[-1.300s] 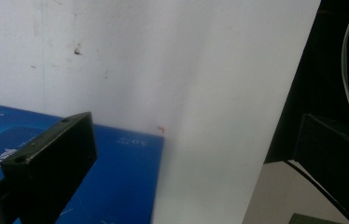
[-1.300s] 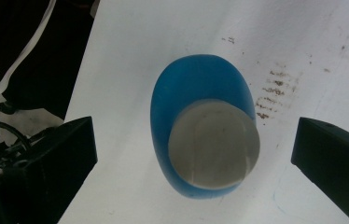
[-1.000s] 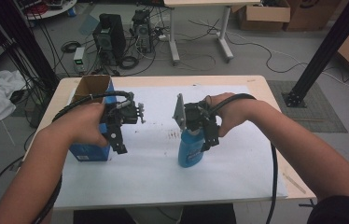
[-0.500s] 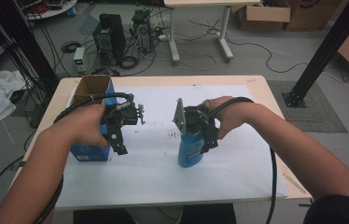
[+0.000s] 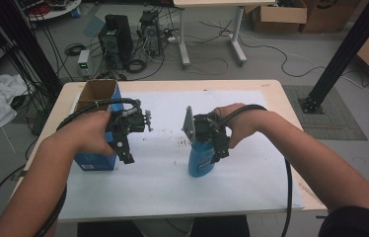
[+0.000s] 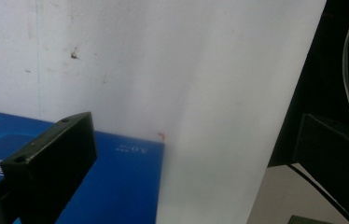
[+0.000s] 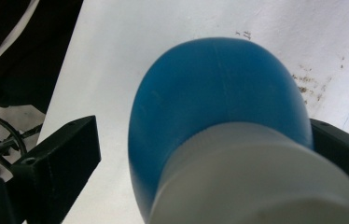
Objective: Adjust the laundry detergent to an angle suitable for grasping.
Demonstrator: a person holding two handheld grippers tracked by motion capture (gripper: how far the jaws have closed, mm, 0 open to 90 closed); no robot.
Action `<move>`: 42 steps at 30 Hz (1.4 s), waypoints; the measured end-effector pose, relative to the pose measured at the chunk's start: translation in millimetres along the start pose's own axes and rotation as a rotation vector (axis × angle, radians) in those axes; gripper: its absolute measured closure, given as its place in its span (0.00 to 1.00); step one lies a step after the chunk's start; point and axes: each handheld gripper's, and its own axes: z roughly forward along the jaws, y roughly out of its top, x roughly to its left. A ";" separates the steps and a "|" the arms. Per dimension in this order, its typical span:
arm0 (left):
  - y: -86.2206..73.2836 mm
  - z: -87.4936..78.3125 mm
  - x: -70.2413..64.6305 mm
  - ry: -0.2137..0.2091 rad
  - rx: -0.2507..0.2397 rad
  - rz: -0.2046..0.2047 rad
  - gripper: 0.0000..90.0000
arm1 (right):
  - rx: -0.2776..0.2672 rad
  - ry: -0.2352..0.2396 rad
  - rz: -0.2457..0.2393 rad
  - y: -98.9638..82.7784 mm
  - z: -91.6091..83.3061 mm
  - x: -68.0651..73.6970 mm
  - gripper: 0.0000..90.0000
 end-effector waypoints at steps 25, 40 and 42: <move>0.3 0.6 2.2 0.001 0.002 0.007 0.00 | -0.012 -0.020 -0.010 -1.0 -2.0 0.0 0.18; -0.5 0.3 3.6 0.003 0.002 0.007 0.00 | -0.006 -0.032 -0.017 -1.2 -2.2 -1.3 0.27; -0.9 1.4 3.7 0.004 0.000 0.007 0.00 | -0.002 -0.031 -0.013 -1.7 -1.6 -1.5 0.29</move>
